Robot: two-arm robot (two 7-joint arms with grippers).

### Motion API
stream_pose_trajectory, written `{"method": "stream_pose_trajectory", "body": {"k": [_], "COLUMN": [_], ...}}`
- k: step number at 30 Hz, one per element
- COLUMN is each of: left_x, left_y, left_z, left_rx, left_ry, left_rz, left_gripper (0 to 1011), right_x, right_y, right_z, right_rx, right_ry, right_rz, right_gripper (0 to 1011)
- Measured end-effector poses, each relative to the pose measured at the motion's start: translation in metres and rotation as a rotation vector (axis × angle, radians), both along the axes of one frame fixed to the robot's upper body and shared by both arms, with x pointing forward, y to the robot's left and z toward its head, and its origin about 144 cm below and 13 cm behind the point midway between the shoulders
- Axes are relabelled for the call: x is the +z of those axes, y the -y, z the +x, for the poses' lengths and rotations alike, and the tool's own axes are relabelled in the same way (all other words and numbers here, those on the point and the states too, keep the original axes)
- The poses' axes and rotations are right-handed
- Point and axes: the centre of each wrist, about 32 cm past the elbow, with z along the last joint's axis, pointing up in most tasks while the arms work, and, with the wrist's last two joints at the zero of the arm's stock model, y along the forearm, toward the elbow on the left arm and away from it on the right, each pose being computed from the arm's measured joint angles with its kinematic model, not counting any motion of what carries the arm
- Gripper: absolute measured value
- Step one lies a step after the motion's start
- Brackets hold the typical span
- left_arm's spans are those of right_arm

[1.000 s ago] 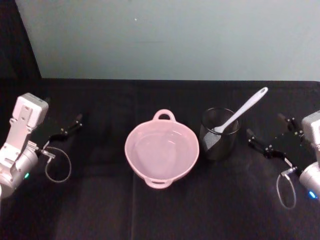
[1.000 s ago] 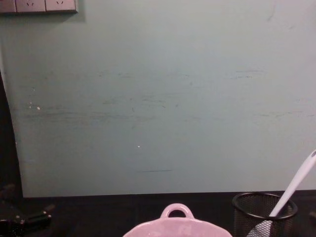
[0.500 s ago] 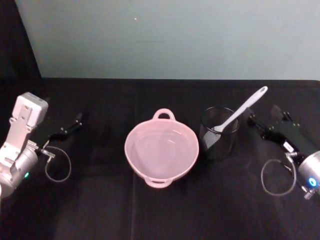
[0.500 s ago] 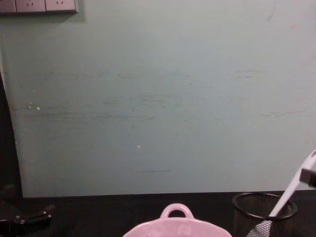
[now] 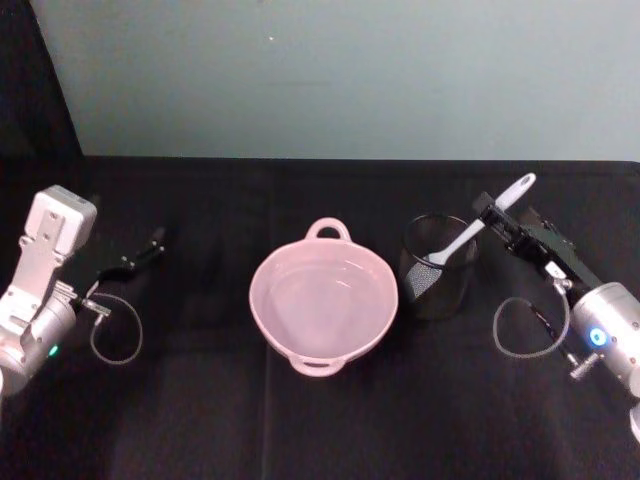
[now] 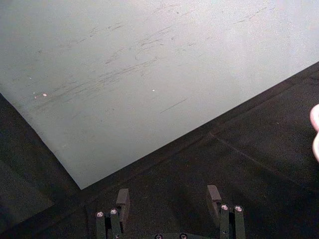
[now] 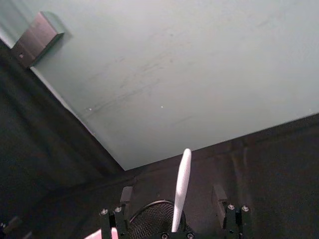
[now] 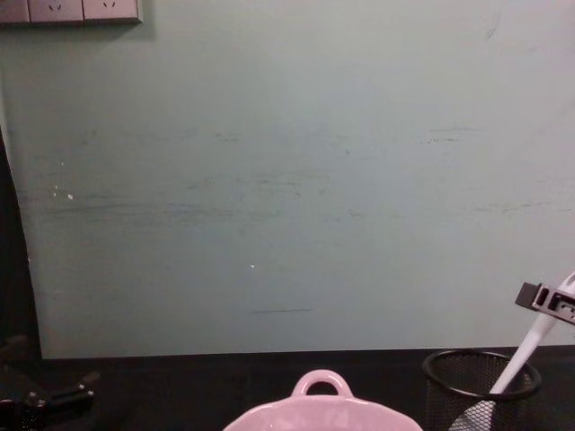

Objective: Use the one hand to pick up the spoon and stir the clear water in the bowl.

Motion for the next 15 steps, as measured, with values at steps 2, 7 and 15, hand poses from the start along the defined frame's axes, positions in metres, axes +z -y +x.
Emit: {"method": "stream_pose_trajectory", "body": {"k": [2,7,15], "left_x": [0.0,0.0,0.0], "left_y": [0.0,0.0,0.0], "left_z": [0.0,0.0,0.0], "left_rx": [0.0,0.0,0.0], "left_ry": [0.0,0.0,0.0], "left_rz": [0.0,0.0,0.0], "left_gripper": [1011,1011,1011], "right_x": [0.0,-0.002,-0.001], "right_y": [-0.003,-0.008,-0.014], "right_z": [0.003,0.008,0.015], "right_rx": [-0.01,-0.049,-0.064], "right_ry": [-0.021,-0.054,-0.054], "right_rz": [0.023,0.062,0.077], "right_gripper": [1002,1003,1003]}}
